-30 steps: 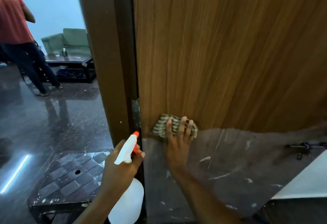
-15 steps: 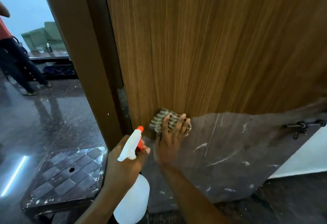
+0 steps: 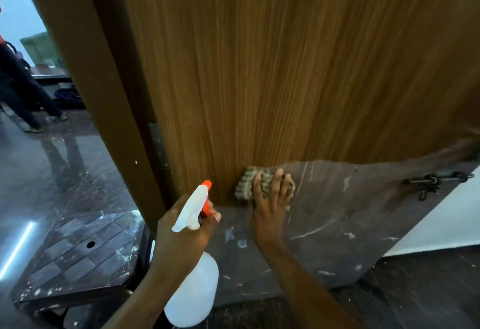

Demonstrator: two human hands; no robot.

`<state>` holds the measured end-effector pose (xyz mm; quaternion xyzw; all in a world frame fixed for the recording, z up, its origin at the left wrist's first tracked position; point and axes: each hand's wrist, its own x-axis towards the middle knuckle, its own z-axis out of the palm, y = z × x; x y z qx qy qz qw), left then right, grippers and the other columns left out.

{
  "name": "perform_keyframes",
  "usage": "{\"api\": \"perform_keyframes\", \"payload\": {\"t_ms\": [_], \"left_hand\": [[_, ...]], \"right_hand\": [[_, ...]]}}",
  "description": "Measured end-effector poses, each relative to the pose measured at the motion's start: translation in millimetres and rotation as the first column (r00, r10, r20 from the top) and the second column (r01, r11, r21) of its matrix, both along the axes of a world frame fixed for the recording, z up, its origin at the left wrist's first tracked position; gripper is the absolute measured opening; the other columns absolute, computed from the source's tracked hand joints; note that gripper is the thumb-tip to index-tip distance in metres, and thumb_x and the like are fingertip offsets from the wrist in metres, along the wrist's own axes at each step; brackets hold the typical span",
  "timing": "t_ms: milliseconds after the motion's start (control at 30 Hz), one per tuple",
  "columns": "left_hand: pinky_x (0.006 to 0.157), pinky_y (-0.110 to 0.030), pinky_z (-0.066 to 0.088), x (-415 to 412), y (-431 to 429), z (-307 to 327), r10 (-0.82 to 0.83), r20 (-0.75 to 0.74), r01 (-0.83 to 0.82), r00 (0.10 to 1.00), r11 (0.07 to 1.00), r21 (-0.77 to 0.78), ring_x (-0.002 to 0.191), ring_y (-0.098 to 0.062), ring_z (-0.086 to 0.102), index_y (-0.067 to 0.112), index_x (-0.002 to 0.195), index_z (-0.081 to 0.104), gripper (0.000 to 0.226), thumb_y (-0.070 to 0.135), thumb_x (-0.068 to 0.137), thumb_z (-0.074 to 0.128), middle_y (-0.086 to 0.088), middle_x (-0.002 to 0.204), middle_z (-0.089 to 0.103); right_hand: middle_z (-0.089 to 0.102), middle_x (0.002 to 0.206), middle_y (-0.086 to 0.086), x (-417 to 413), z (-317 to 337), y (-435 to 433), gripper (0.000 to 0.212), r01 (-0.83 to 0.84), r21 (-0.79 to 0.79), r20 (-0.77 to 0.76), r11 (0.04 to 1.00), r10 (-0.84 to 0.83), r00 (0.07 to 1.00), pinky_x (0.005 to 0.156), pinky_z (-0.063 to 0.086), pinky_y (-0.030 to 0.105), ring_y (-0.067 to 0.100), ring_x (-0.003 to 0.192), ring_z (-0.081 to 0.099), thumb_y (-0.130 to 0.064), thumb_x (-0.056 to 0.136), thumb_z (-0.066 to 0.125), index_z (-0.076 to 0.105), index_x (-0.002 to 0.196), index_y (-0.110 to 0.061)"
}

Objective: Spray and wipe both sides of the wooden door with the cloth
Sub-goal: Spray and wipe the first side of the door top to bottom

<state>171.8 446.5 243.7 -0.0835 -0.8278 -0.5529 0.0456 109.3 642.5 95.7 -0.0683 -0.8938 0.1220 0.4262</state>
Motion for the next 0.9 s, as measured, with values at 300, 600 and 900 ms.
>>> {"api": "perform_keyframes", "payload": {"t_ms": [300,600,900], "left_hand": [[0.083,-0.011,0.043,7,66,-3,-0.036,0.09,0.029,0.995,0.997,0.072,0.096,-0.015,0.06,0.023,0.121,0.055,0.049,0.02,0.076,0.074,0.007,0.106,0.062],[0.071,-0.017,0.05,6,135,-12,-0.034,0.078,0.028,0.996,0.996,0.083,0.078,-0.013,0.063,0.037,0.086,0.057,0.029,0.018,0.076,0.076,0.01,0.083,0.064],[0.069,-0.01,0.047,12,167,-32,-0.047,-0.017,0.048,0.999,0.995,0.084,0.082,-0.016,0.065,0.038,0.099,0.058,0.032,0.018,0.079,0.073,0.01,0.089,0.067]], "right_hand": [[0.001,0.168,-0.001,4,-24,77,0.094,-0.291,0.598,0.117,0.747,0.278,0.953,0.123,0.003,0.052,0.024,0.155,-0.001,-0.013,0.082,0.061,0.011,0.159,-0.034],[-0.002,0.167,0.01,-4,40,94,0.076,-0.084,0.18,-0.099,0.98,0.103,0.99,0.119,0.007,0.066,0.04,0.153,0.0,-0.037,0.095,0.064,0.019,0.157,-0.032],[0.0,0.169,0.002,27,-32,202,0.084,-0.151,0.477,0.039,0.866,0.151,0.988,0.122,0.008,0.059,0.029,0.155,0.0,-0.017,0.088,0.066,0.022,0.157,-0.039]]}}
